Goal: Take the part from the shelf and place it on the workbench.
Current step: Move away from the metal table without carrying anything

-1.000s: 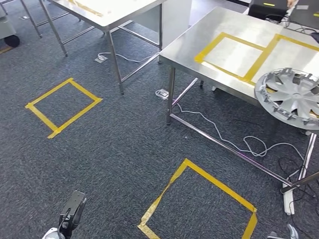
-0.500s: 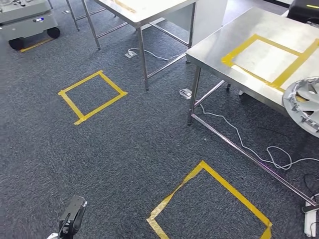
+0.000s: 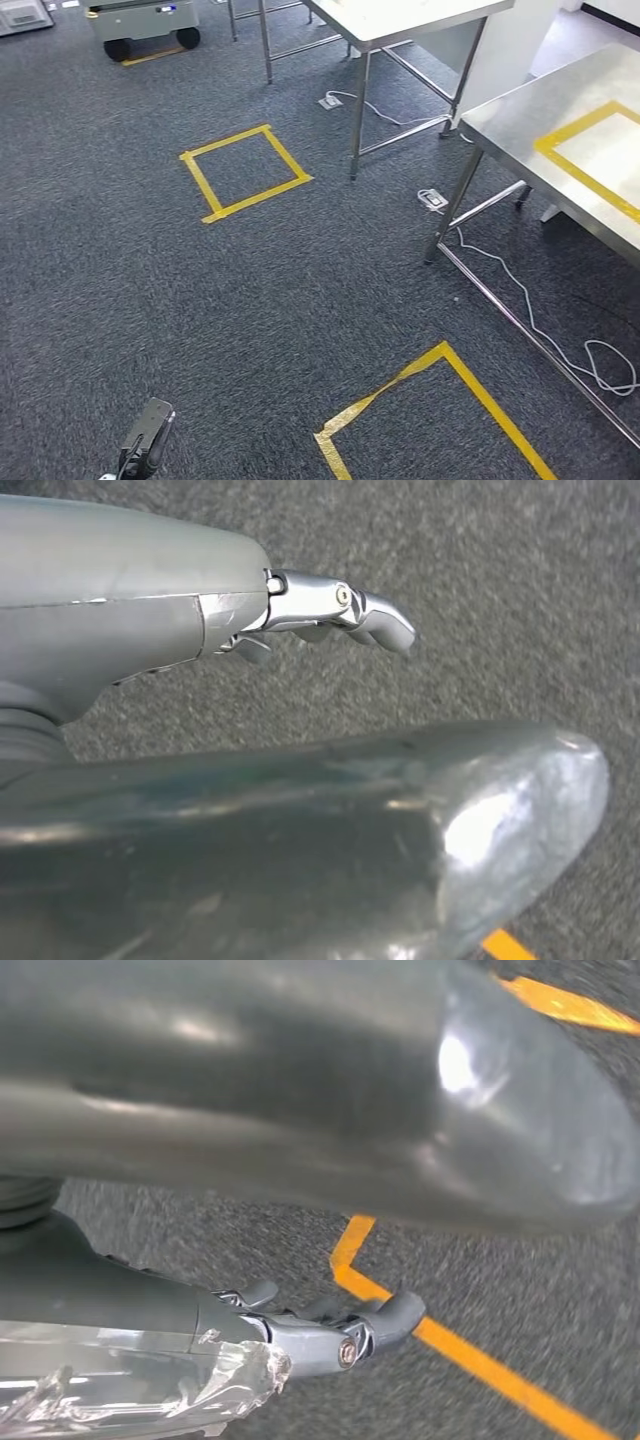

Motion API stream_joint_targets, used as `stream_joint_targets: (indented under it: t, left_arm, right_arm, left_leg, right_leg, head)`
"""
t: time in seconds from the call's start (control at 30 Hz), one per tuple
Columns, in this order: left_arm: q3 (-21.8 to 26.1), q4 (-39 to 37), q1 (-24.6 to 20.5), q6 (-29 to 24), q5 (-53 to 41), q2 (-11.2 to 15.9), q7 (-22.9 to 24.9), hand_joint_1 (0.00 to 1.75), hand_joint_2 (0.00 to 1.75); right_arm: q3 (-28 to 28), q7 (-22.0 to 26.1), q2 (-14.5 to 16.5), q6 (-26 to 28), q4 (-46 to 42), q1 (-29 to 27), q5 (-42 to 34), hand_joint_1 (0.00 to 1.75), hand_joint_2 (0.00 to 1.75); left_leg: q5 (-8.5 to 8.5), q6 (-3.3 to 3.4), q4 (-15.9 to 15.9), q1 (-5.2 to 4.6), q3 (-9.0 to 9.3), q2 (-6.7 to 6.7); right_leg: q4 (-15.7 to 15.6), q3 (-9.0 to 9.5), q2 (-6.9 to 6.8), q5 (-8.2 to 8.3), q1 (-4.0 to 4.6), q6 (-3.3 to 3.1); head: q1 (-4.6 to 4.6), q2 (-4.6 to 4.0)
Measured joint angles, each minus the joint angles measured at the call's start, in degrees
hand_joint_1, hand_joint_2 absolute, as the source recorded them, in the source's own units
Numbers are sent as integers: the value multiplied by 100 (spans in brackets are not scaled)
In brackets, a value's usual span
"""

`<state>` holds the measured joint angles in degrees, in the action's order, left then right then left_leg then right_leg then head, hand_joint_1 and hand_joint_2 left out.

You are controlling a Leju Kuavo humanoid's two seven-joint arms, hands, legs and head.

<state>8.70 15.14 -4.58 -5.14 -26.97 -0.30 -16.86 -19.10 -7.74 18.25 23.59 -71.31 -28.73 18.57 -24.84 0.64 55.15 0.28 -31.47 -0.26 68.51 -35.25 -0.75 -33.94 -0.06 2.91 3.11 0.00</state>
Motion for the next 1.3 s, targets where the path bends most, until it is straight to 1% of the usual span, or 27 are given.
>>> stream_joint_targets:
  t: [0.03,0.07,0.1,0.13,0.17,0.23,0.27,0.33,0.37,0.4,0.43,0.5,0.57,0.7,0.73,0.77,0.83,0.87,0.93,1.0,1.07,1.1,1.13,1.17,1.2,1.23,1.3]
  left_arm:
    - [0,-1,4,2,-27,-11,-8,0,0]
    - [0,-3,16,6,-45,-23,-16,0,0]
    - [0,-4,32,10,-55,-33,-23,0,0]
    - [0,-5,46,13,-59,-43,-34,0,0]
    - [0,-6,54,15,-59,-55,-46,0,0]
    - [0,-6,55,7,-65,-69,-71,0,0]
    - [0,-6,58,1,-77,-73,-80,0,0]
    - [0,-6,86,-6,-115,-72,-87,0,0]
    - [0,-6,108,-8,-133,-73,-87,0,0]
    - [-1,-6,124,-11,-143,-83,-84,0,0]
    - [-2,-6,128,-14,-151,-97,-81,0,0]
    - [-7,-6,118,-17,-161,-135,-75,0,0]
    - [-9,-6,113,-17,-166,-151,-75,0,0]
    - [-9,-6,122,-17,-167,-154,-73,0,0]
    - [-9,-6,133,-17,-168,-155,-70,0,0]
    - [-9,-5,135,-19,-172,-160,-67,0,0]
    - [-9,-4,126,-21,-179,-169,-63,0,0]
    - [-9,-4,123,-22,-181,-173,-62,0,0]
    - [-9,-5,149,-24,-181,-174,-62,0,0]
    - [-9,-5,159,-25,-181,-180,-62,0,0]
    - [-9,-4,138,-27,-181,-184,-62,0,0]
    - [-9,-4,132,-27,-181,-182,-62,0,0]
    - [-9,-5,136,-28,-181,-182,-62,0,0]
    - [-9,-5,145,-29,-177,-183,-62,0,0]
    - [-8,-5,154,-31,-166,-185,-62,0,0]
    - [-8,-5,160,-34,-151,-188,-63,0,0]
    - [-3,-3,157,-46,-109,-191,-75,0,0]
  right_arm:
    - [-20,43,-1,-55,85,27,36,0,0]
    - [-43,85,-1,-111,150,50,66,0,0]
    - [-61,117,-1,-160,195,69,92,0,0]
    - [-75,144,-2,-205,226,84,122,0,0]
    - [-91,165,-2,-252,247,95,159,0,0]
    - [-119,187,-1,-341,285,115,246,0,0]
    - [-133,190,0,-382,304,127,294,0,0]
    - [-159,170,2,-436,340,157,371,0,0]
    - [-172,147,3,-451,357,174,399,0,0]
    - [-182,118,5,-459,375,187,414,0,0]
    - [-188,81,7,-463,400,195,418,0,0]
    - [-192,20,7,-465,459,199,409,0,0]
    - [-196,-9,7,-466,494,199,400,0,0]
    - [-199,-18,7,-466,512,201,398,0,0]
    - [-201,-24,7,-466,532,210,395,0,0]
    - [-203,-29,7,-466,557,222,392,0,0]
    - [-206,-35,7,-466,603,248,387,0,0]
    - [-206,-36,7,-466,616,257,386,0,0]
    - [-205,-37,7,-466,629,274,385,0,0]
    - [-202,-35,7,-466,639,280,385,0,0]
    - [-201,-38,7,-466,655,271,385,0,0]
    - [-202,-48,7,-467,666,266,385,0,0]
    - [-203,-62,7,-467,676,262,384,0,0]
    - [-203,-84,7,-468,683,260,383,0,0]
    - [-202,-108,7,-469,687,259,380,0,0]
    - [-197,-132,7,-470,686,255,374,0,0]
    - [-174,-165,7,-470,662,221,350,0,0]
  left_leg:
    - [8,10,1,-6,-8,-75]
    - [13,14,5,-11,-13,-152]
    - [18,14,9,-14,-14,-232]
    - [23,8,14,-13,-13,-315]
    - [28,-5,20,-10,-13,-398]
    - [41,-55,45,-15,-41,-545]
    - [55,-91,51,-11,-68,-605]
    - [95,-171,43,15,-125,-721]
    - [84,-202,63,23,-154,-693]
    - [14,-227,157,25,-208,-591]
    - [-129,-249,370,22,-310,-435]
    - [-519,-288,1055,21,-617,-128]
    - [-730,-309,1497,25,-816,-50]
    - [-782,-315,1677,25,-892,-43]
    - [-678,-312,1562,24,-812,-28]
    - [-509,-301,1168,4,-576,137]
    - [-154,-231,310,-35,-91,389]
    - [-97,-192,55,-60,39,478]
    - [-78,-109,44,-62,14,336]
    - [-43,-34,22,-40,10,200]
    - [-24,8,16,-26,-3,55]
    - [-19,18,17,-28,-10,-24]
    - [-16,22,19,-31,-14,-105]
    - [-13,22,21,-32,-14,-188]
    - [-9,19,22,-30,-10,-273]
    - [-6,9,24,-25,-5,-359]
    - [1,-34,44,-28,-17,-515]
  right_leg:
    - [335,-162,40,-107,1,-2]
    - [489,-244,59,-110,1,-8]
    - [403,-211,75,-1,1,-19]
    - [101,-69,109,193,-3,-32]
    - [-318,133,216,396,-15,-44]
    - [-999,460,464,612,-51,-57]
    - [-1131,527,541,622,-56,-66]
    - [-1146,537,468,627,-40,-115]
    - [-1154,538,399,647,-37,-154]
    - [-1169,536,327,668,-40,-192]
    - [-1186,534,244,685,-43,-223]
    - [-1192,524,84,690,-26,-252]
    - [-1191,516,-7,687,-13,-257]
    - [-1191,513,-65,686,-10,-258]
    - [-1191,514,-144,684,-7,-257]
    - [-1182,521,-257,670,11,-238]
    - [-1165,523,-486,636,47,-182]
    - [-1160,536,-569,621,60,-147]
    - [-1157,567,-640,598,44,-87]
    - [-918,481,-397,414,21,-25]
    - [-222,175,-58,36,6,4]
    - [172,-11,13,-128,3,8]
    - [438,-144,46,-201,3,6]
    - [496,-184,62,-160,2,1]
    - [317,-111,81,-10,-1,-7]
    - [-47,56,141,209,-12,-16]
    - [-803,405,465,510,-61,-23]
  head:
    - [-5,0]
    - [-8,0]
    - [-8,0]
    - [-9,0]
    - [-14,0]
    - [-22,1]
    - [-25,1]
    - [-23,1]
    - [-22,0]
    - [-3,0]
    - [21,0]
    - [66,0]
    - [69,0]
    - [72,0]
    - [73,0]
    - [79,0]
    - [78,1]
    - [70,1]
    - [51,1]
    - [31,1]
    - [-15,0]
    - [-31,0]
    - [-39,0]
    - [-42,0]
    - [-45,0]
    - [-48,0]
    - [-59,0]
